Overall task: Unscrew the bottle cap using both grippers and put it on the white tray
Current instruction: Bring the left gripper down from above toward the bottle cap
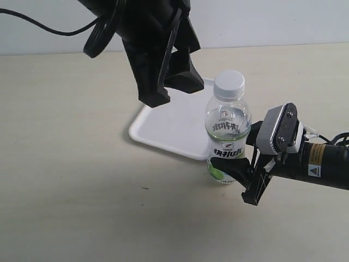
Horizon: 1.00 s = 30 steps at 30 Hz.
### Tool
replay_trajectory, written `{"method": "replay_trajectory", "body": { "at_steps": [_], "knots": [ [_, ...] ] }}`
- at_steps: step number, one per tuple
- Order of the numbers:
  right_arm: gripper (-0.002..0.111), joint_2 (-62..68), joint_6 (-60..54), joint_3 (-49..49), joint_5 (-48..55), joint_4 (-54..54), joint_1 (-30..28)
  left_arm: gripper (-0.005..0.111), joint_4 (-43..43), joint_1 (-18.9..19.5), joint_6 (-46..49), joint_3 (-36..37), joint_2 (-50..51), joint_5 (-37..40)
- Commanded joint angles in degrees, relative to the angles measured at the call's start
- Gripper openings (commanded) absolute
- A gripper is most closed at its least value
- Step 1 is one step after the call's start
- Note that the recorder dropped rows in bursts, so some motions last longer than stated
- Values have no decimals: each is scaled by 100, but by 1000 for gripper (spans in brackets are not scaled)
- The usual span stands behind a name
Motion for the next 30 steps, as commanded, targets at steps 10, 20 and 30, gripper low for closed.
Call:
{"method": "replay_trajectory", "body": {
  "at_steps": [10, 20, 30],
  "knots": [
    [0, -77, -492, -31, 98, 131, 8, 67, -221, -40, -668, -25, 120, 137],
    [0, -77, -810, -31, 431, 45, 179, 72, 79, -369, -871, -25, 528, -351],
    [0, -77, -1096, -31, 705, 609, 539, 72, 174, -369, -972, -135, 526, -398]
  ]
}}
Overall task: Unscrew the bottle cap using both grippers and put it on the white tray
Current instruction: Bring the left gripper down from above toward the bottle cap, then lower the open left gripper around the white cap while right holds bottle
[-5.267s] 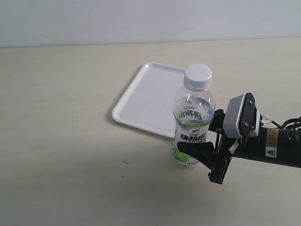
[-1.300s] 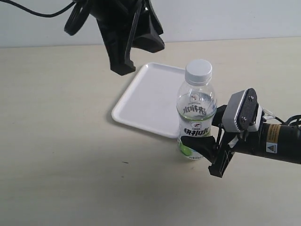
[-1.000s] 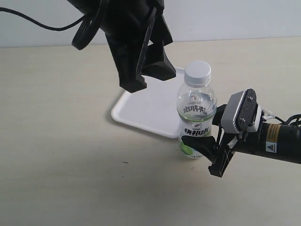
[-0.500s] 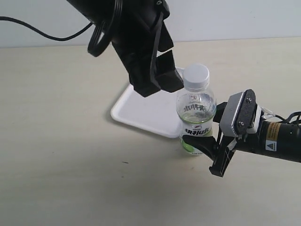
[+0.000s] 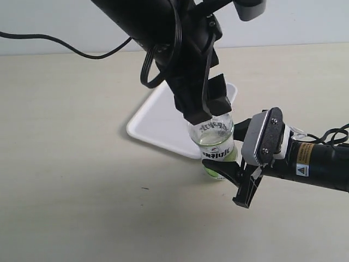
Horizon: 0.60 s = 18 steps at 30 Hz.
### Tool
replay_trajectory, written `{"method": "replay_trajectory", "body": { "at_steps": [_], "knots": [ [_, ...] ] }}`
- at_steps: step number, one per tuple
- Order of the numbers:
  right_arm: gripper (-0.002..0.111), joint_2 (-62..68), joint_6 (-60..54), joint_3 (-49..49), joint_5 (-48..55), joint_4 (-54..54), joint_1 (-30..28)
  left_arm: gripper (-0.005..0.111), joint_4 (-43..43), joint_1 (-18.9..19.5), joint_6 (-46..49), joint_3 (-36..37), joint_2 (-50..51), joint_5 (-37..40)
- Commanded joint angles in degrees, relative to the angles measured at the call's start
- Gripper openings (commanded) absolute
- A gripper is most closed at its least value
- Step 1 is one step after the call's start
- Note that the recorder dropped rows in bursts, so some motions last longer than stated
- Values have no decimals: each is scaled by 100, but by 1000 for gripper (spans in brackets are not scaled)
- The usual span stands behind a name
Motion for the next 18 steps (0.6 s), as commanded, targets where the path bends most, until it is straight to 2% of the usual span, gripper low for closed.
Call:
{"method": "replay_trajectory", "body": {
  "at_steps": [1, 7, 18],
  "knots": [
    [0, -9, -106, 3, 469, 72, 26, 72, 161, -36, -83, -60, -19, 136],
    [0, -9, -106, 3, 469, 203, 26, 72, 892, -36, -204, -60, -29, 969],
    [0, -32, 189, 3, 469, 262, 26, 72, 1093, -36, 392, -60, -29, 402]
  ]
}}
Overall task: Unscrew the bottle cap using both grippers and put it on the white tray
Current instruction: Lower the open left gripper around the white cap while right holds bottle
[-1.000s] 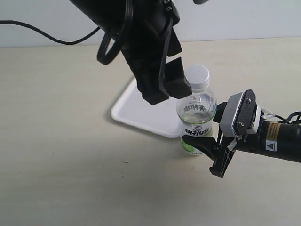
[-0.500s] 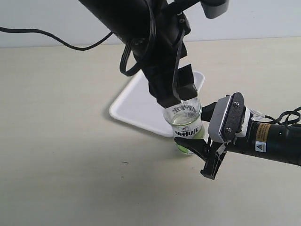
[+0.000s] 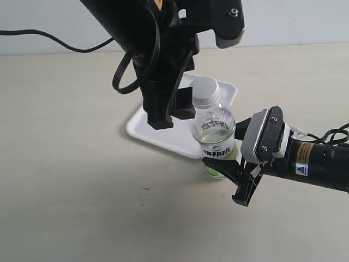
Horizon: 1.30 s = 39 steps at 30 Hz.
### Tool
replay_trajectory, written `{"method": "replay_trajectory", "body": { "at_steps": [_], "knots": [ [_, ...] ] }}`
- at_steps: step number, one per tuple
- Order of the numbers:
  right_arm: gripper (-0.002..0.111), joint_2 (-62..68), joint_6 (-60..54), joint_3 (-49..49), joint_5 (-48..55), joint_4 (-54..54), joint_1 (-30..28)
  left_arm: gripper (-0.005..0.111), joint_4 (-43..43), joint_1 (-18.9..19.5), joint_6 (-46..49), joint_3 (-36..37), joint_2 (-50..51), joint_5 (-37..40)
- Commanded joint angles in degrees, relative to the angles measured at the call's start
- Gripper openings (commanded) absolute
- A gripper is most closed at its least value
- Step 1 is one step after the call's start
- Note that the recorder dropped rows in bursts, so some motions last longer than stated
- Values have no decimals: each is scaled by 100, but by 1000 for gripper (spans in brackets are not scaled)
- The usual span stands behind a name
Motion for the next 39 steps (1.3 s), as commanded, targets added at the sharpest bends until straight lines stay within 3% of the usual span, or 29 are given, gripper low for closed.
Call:
{"method": "replay_trajectory", "body": {
  "at_steps": [1, 13, 23, 30, 39],
  "knots": [
    [0, -73, 259, 3, 461, 108, 5, 72, 10, -36, 101, -45, -29, -221],
    [0, -326, 401, 3, 829, -89, 5, 71, 10, -36, 101, -45, -29, -724],
    [0, -326, 389, 3, 753, -40, 5, 71, 141, -494, 85, -45, -29, -819],
    [0, -326, 389, 3, 753, -105, 5, 71, 269, -494, 85, -45, -29, -895],
    [0, -326, -102, 3, 951, 220, 5, 71, 244, -494, 57, -45, -29, -328]
  ]
}}
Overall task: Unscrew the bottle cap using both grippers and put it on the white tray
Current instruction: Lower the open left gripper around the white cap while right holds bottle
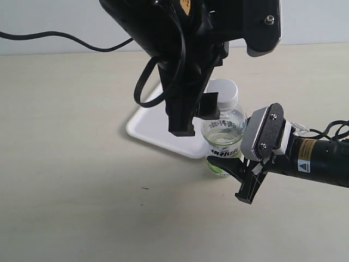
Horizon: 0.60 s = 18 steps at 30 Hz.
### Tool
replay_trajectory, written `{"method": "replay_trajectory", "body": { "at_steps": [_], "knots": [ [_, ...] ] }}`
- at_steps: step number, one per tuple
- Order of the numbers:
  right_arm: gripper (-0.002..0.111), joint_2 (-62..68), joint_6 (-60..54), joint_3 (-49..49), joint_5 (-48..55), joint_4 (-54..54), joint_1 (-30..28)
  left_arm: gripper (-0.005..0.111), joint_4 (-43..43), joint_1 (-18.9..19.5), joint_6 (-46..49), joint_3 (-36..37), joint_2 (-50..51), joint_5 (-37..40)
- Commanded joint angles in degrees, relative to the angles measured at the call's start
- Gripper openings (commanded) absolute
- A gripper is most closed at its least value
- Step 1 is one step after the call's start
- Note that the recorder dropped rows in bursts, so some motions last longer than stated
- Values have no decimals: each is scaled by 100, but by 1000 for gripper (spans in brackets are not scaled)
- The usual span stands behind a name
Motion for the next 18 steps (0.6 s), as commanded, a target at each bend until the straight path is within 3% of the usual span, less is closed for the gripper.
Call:
{"method": "replay_trajectory", "body": {
  "at_steps": [1, 8, 18],
  "knots": [
    [0, 3, -147, 3, 401, 96, -7, 71, -21, -15, -35, -19, -29, 124],
    [0, 3, -204, 3, 434, 96, -7, 71, -21, -15, -35, -19, -29, -160],
    [0, 3, -256, 3, 464, 96, -7, 71, -21, -15, -121, -19, -29, 12]
  ]
}}
